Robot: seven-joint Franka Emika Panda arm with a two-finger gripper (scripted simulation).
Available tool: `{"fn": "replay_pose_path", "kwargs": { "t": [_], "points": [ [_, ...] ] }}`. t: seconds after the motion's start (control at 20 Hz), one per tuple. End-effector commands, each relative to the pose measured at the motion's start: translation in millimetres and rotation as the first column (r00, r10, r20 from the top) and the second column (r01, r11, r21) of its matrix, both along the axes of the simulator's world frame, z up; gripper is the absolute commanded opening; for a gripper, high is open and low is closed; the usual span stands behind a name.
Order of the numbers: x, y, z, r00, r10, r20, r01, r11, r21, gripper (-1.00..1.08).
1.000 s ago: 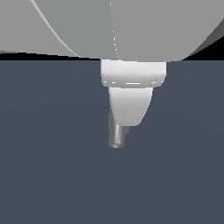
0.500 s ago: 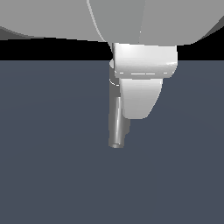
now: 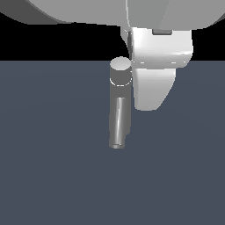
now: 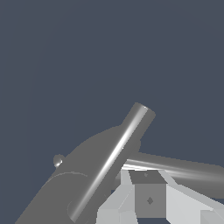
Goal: Turn on the faucet by rotating a designated handle.
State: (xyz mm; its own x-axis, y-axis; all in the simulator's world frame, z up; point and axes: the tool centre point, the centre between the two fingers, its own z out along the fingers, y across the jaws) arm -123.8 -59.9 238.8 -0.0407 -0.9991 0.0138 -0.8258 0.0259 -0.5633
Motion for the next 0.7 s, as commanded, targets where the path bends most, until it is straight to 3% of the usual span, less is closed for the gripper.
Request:
{"fn": "replay_pose_path", "kwargs": {
  "t": [0.0,0.3,0.35,0.4,0.65],
  "points": [
    [1,-25,1,0.999,-0.051,-0.002,0.051,0.999,0.008,-1.0],
    [7,-41,6,0.998,-0.058,-0.004,0.058,0.998,0.01,-1.0],
    [7,-41,6,0.998,-0.058,-0.004,0.058,0.998,0.01,-1.0],
    [5,-21,-1,1.0,-0.014,-0.02,0.014,1.0,0.004,-1.0],
    [22,-29,12,1.0,-0.026,-0.016,0.026,1.0,0.005,-1.0]
  ]
}}
